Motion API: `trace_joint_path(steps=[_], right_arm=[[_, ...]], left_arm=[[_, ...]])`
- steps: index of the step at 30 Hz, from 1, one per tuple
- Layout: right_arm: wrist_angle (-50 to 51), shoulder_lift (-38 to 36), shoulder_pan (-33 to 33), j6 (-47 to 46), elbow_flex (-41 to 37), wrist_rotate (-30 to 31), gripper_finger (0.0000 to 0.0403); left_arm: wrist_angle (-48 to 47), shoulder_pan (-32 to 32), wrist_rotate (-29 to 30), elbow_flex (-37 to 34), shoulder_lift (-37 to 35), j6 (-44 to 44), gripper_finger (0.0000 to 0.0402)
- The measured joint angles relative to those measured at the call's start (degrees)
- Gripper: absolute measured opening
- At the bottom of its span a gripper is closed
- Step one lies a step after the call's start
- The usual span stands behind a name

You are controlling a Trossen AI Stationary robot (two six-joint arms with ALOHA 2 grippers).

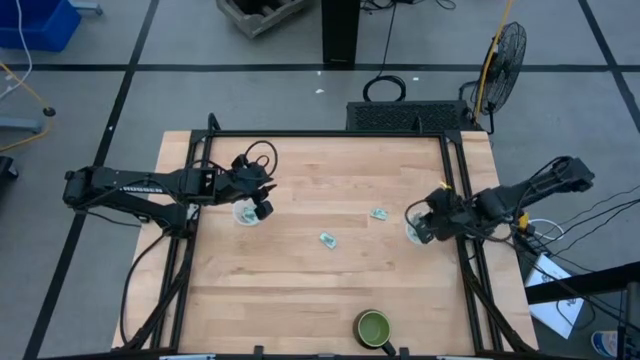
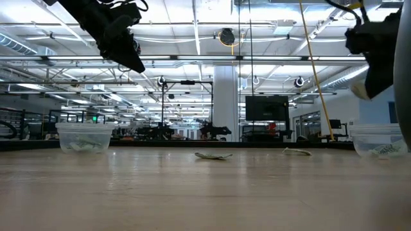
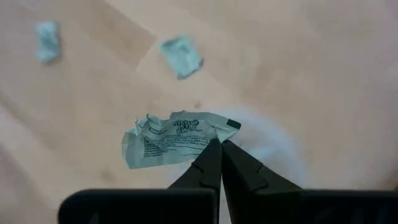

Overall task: Pick and place Stevia / Truvia into bins
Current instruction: Put the stevia packet into the right transparent container, then put the stevia packet into the left transparent container

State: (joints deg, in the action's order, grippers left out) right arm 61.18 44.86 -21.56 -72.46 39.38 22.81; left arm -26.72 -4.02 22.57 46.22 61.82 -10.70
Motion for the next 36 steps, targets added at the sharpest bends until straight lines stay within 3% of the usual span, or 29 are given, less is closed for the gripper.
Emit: trace_joint_path(steps=[5,16,24,36], right_arm=[[-0.01,1.91,4.32,11.63,0.00,-1.21,0.0000],[-4.85,9.44,9.57,28.56,-5.23,-11.46,0.0000],[-6.26,13.09,11.29,30.10,-5.81,-11.02,0.0004],[-5.91,12.85,13.20,30.74,-5.34,-11.06,0.0068]], left_arm=[[-0.02,-0.02,0.00,0.00,0.00,-0.02,0.0095],[-0.02,-0.02,0.00,0.00,0.00,-0.04,0.0095],[-0.02,-0.04,0.00,0.00,0.00,-0.04,0.0095],[-0.04,-0.04,-0.01,0.00,0.00,-0.04,0.0095]])
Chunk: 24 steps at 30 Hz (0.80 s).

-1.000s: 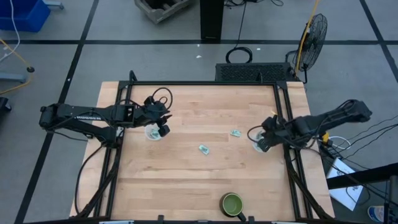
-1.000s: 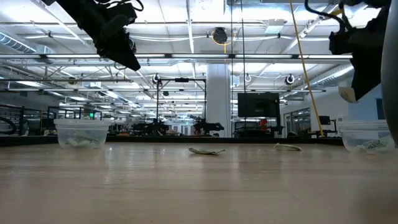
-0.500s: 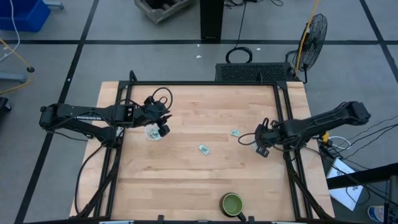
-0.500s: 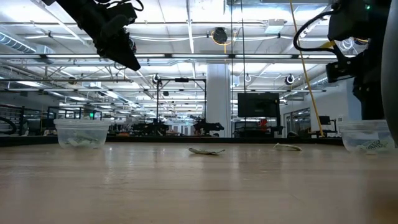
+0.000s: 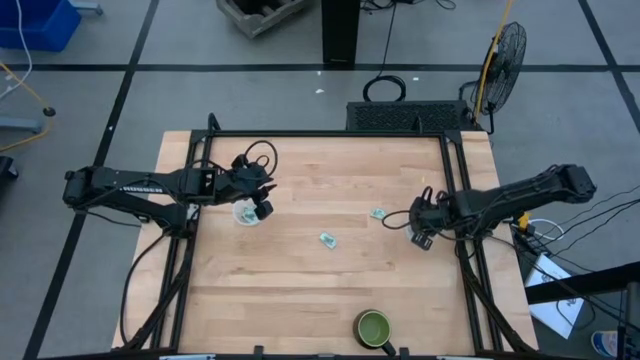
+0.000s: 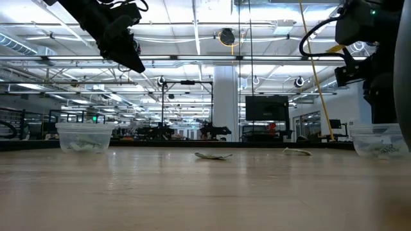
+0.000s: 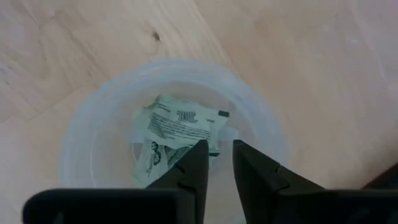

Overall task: Pick and place Stevia / Truvia into bins
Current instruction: Put the stevia packet into the left transparent container

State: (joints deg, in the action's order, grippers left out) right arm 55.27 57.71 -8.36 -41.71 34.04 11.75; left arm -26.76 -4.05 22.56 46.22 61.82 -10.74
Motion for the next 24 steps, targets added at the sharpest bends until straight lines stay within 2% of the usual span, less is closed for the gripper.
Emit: trace_joint_path(steps=[8,12,19,24], right_arm=[[-0.56,-0.08,1.29,5.45,6.70,-1.55,0.0075],[-9.18,-0.05,2.16,10.42,7.56,-1.27,0.0075],[-25.89,0.33,5.19,27.52,7.56,-1.18,0.0075],[-29.58,0.92,8.96,30.40,7.59,-1.08,0.0075]], left_arm=[[0.02,0.00,0.01,0.00,0.00,0.00,0.0095],[0.02,0.02,0.01,0.00,0.00,0.00,0.0095],[0.00,0.00,-0.04,0.00,0.00,-0.29,0.0095],[0.00,0.01,-0.47,0.00,0.00,-0.31,0.0095]])
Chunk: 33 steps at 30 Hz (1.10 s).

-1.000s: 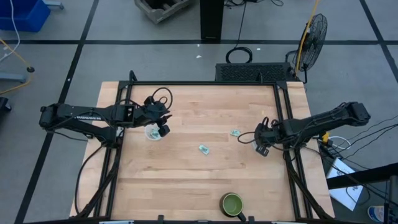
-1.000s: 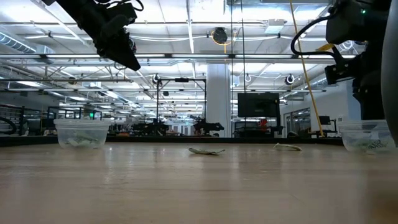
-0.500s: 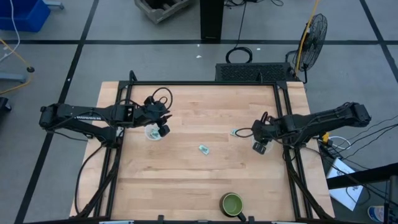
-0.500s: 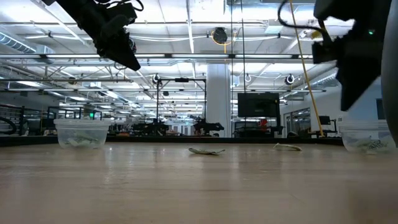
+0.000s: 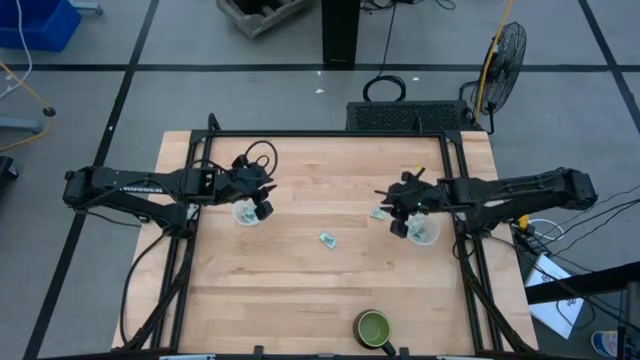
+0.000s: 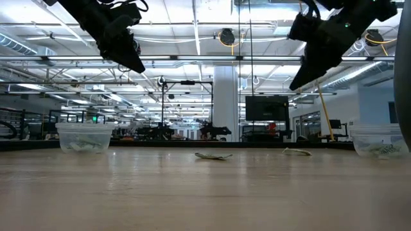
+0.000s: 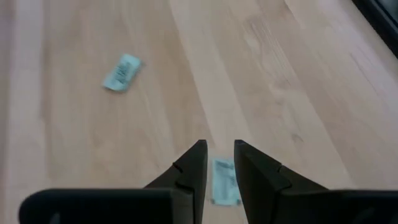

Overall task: Pick and place Stevia / Truvia into bins
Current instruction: Put the stevia packet into the left transparent container

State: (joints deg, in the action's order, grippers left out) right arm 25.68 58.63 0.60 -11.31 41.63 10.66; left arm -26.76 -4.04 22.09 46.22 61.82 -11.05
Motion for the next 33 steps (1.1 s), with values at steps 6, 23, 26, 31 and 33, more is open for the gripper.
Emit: trace_joint_path(steps=[6,23,26,31,33], right_arm=[[0.23,4.10,3.95,3.56,-0.02,-0.25,0.0084],[-12.44,12.88,8.51,10.60,-0.02,-0.23,0.0168],[-11.89,12.88,8.48,10.56,-0.02,-0.27,0.0169],[-10.69,12.88,8.48,10.57,-0.07,-0.02,0.0169],[-10.87,12.88,8.48,10.82,-0.07,1.27,0.0169]], left_arm=[[0.02,0.01,-0.04,0.00,0.00,0.00,0.0095],[2.94,1.07,-12.28,-0.01,7.15,-0.72,0.0095],[9.08,1.69,-13.04,-0.02,12.66,-0.72,0.0095],[19.34,2.39,-18.99,0.02,22.25,3.19,0.0095],[22.90,2.87,-21.59,0.00,25.91,7.97,0.0095]])
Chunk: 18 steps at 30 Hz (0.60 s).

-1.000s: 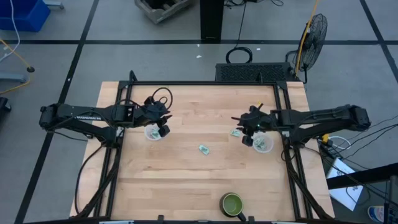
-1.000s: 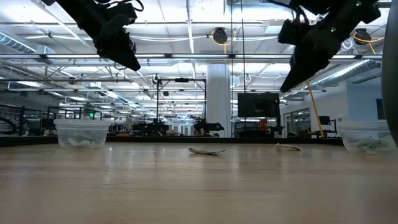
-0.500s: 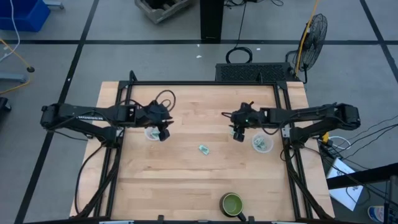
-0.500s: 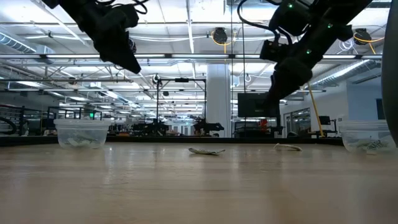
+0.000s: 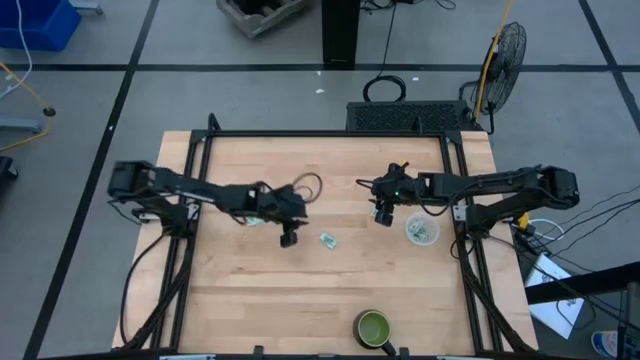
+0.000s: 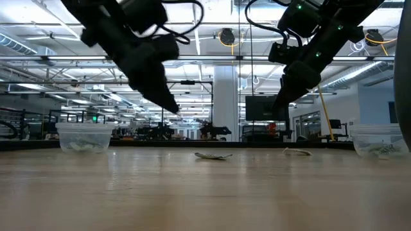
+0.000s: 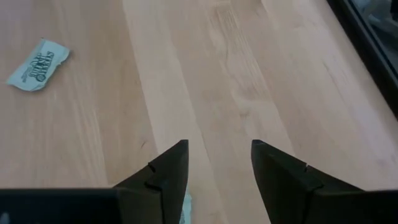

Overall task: Pick and place Stevia / Truvia into bins
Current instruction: Put the stevia packet into the left transparent container

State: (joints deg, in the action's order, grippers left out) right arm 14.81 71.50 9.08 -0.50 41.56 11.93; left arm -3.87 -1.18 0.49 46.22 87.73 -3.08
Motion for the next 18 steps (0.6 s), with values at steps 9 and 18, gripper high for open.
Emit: trace_joint_path(steps=[9,18], right_arm=[[-0.39,0.00,0.00,1.21,0.00,0.23,0.0169],[-0.46,0.00,0.00,1.32,0.00,0.23,0.0169]], left_arm=[[11.75,2.87,-4.30,0.00,11.05,16.95,0.0095],[18.60,5.59,-1.68,0.04,15.13,23.37,0.0095]])
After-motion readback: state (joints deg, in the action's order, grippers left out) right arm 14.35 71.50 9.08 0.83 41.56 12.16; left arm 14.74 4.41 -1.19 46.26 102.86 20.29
